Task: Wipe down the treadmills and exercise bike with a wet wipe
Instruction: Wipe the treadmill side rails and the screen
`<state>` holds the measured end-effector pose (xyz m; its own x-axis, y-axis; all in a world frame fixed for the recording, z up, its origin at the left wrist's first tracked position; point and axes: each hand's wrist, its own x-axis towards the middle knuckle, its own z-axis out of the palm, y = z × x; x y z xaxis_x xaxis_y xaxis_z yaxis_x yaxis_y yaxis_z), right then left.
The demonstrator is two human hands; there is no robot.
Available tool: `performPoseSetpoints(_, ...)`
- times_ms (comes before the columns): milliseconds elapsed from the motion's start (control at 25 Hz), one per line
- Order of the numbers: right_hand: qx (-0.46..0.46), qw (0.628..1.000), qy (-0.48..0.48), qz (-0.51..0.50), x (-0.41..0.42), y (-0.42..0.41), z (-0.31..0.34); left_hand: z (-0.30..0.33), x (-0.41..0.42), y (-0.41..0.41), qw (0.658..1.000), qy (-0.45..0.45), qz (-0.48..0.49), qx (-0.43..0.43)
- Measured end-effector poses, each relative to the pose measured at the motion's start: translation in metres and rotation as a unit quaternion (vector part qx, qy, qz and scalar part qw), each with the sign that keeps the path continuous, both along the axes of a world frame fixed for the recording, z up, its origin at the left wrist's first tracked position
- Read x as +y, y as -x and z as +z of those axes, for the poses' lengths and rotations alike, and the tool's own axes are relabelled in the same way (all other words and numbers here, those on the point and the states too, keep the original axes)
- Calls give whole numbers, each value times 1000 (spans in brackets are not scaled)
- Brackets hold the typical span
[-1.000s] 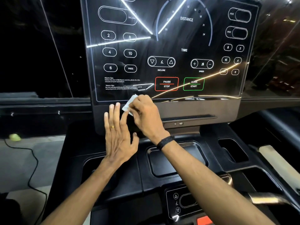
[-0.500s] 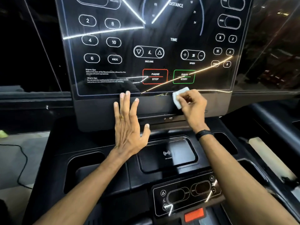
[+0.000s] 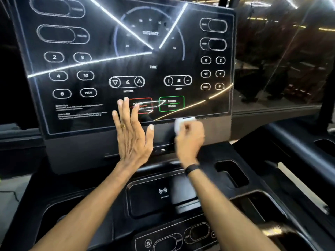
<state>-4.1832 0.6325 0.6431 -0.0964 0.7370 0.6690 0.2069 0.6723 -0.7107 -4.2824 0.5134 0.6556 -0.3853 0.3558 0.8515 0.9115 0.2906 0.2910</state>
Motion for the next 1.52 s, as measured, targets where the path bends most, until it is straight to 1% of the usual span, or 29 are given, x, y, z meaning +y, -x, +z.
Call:
performPoseSetpoints(40, -37, 996, -51, 67, -21, 10, -4, 0, 6, -2, 1000, 2, -5, 2)
performPoseSetpoints(120, -107, 973, -93, 184, -42, 19, -7, 2, 16, -5, 1000, 0, -19, 3)
performPoseSetpoints(200, -158, 949, -154, 225, -28, 12, -7, 4, 22, -7, 1000, -3, -20, 1)
performPoseSetpoints(280, -169, 939, -196, 225, 5, -11, -14, 4, 22, -8, 1000, 3, -23, 8)
performPoseSetpoints(320, -153, 947, -191, 210, 28, -25, -18, 3, 21, -8, 1000, 10, -23, 14)
performPoseSetpoints(360, -130, 960, -168, 182, 51, -41, -20, 2, 21, -8, 999, 17, -20, 20)
performPoseSetpoints(400, -105, 976, -125, 144, 74, -57, -22, 1, 21, -9, 999, 24, -15, 22)
performPoseSetpoints(480, -42, 997, 3, 59, 106, -81, -19, 0, 24, -9, 999, 38, -4, 24)
performPoseSetpoints(520, -20, 998, 57, 20, 113, -84, -20, 0, 25, -10, 998, 49, -2, 26)
performPoseSetpoints(560, -8, 996, 84, -6, 113, -83, -20, 1, 26, -9, 998, 62, 0, 30)
performPoseSetpoints(600, -3, 996, 85, -11, 108, -78, -22, 1, 26, -9, 997, 75, 1, 35)
performPoseSetpoints(680, 0, 997, 72, 22, 96, -74, -30, 0, 25, -9, 994, 94, 4, 48)
performPoseSetpoints(720, 4, 996, 83, 34, 93, -75, -35, 0, 25, -9, 994, 99, 6, 55)
performPoseSetpoints(760, 22, 994, 106, 27, 92, -78, -38, 0, 25, -9, 993, 104, 7, 61)
performPoseSetpoints(840, 67, 985, 155, -18, 88, -79, -43, -1, 25, -8, 992, 108, 9, 69)
performPoseSetpoints(880, 67, 986, 150, -27, 83, -79, -47, -1, 25, -8, 992, 108, 9, 70)
performPoseSetpoints(960, 13, 994, 105, 16, 69, -78, -55, -1, 25, -9, 992, 109, 8, 66)
performPoseSetpoints(1000, -10, 995, 93, 42, 68, -80, -56, -1, 25, -9, 992, 109, 8, 64)
performPoseSetpoints(1040, -16, 994, 95, 46, 74, -82, -54, -1, 24, -9, 992, 110, 8, 64)
performPoseSetpoints(1160, 47, 990, 132, -34, 118, -88, -27, -1, 25, -10, 991, 113, 5, 71)
performPoseSetpoints(1240, 69, 988, 132, -47, 134, -85, 0, -1, 26, -10, 991, 113, 5, 69)
performPoseSetpoints(1320, 42, 996, 83, -16, 129, -71, 14, -1, 27, -10, 992, 111, 10, 66)
performPoseSetpoints(1440, -60, 995, -29, 78, 105, -58, 0, -2, 26, -10, 991, 112, 10, 65)
performPoseSetpoints(1480, -82, 991, -53, 97, 104, -60, -5, -2, 26, -10, 991, 113, 9, 67)
performPoseSetpoints(1520, -81, 990, -53, 102, 107, -63, -6, -2, 26, -10, 991, 114, 8, 67)
